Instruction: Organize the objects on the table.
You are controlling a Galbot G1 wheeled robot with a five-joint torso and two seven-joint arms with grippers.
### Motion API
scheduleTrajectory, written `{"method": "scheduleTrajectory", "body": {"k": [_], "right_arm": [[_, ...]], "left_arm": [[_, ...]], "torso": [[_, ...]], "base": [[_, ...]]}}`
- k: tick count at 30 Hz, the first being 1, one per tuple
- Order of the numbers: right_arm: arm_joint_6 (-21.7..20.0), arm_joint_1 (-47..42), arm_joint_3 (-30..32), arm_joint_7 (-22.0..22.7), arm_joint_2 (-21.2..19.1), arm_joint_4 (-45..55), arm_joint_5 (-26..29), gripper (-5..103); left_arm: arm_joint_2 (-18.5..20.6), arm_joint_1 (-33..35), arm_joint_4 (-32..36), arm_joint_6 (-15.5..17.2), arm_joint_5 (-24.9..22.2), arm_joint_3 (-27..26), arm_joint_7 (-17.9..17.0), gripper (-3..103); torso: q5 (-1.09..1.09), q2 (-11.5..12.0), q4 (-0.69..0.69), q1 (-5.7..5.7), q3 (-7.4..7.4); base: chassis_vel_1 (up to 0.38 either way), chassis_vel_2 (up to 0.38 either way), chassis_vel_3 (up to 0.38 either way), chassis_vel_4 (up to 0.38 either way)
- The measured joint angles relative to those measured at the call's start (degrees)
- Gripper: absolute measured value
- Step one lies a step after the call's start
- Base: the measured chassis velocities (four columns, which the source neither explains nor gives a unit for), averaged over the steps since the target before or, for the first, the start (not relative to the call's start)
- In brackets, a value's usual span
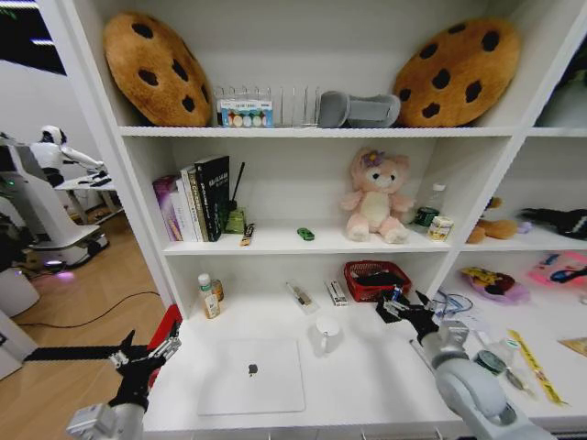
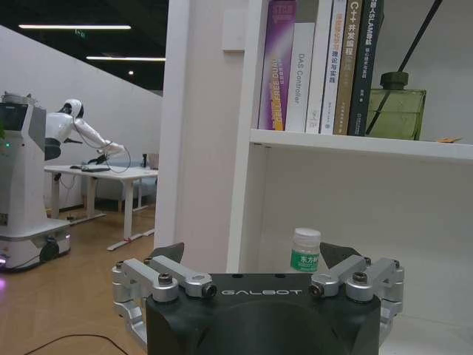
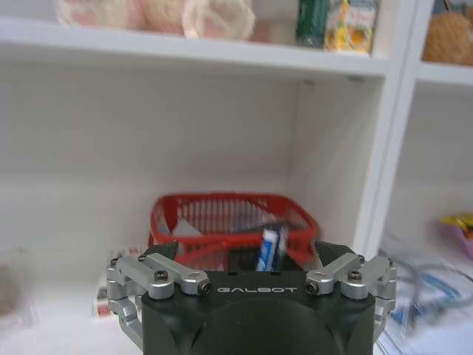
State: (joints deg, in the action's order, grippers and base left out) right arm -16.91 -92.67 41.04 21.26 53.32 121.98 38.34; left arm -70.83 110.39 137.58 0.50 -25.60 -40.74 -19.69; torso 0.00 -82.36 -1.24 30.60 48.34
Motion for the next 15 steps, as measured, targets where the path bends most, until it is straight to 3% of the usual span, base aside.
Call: {"method": "scheduleTrajectory", "body": {"k": [7, 15], "right_arm": [[-5.1, -2.8, 0.5, 1.5, -0.2, -4.8, 4.0, 100], [-10.7, 1.5, -1.2, -2.4, -4.4, -9.0, 12.1, 100]], "left_arm": [[0.0, 0.0, 0.0, 0.0, 0.0, 0.0, 0.0, 100], [0.0, 0.0, 0.0, 0.0, 0.0, 0.0, 0.0, 100]], "torso": [[0.02, 0.0, -0.01, 0.0, 0.01], [0.01, 0.0, 0.02, 0.02, 0.01]], "base": [[0.0, 0.0, 0.0, 0.0], [0.0, 0.0, 0.0, 0.0]]}}
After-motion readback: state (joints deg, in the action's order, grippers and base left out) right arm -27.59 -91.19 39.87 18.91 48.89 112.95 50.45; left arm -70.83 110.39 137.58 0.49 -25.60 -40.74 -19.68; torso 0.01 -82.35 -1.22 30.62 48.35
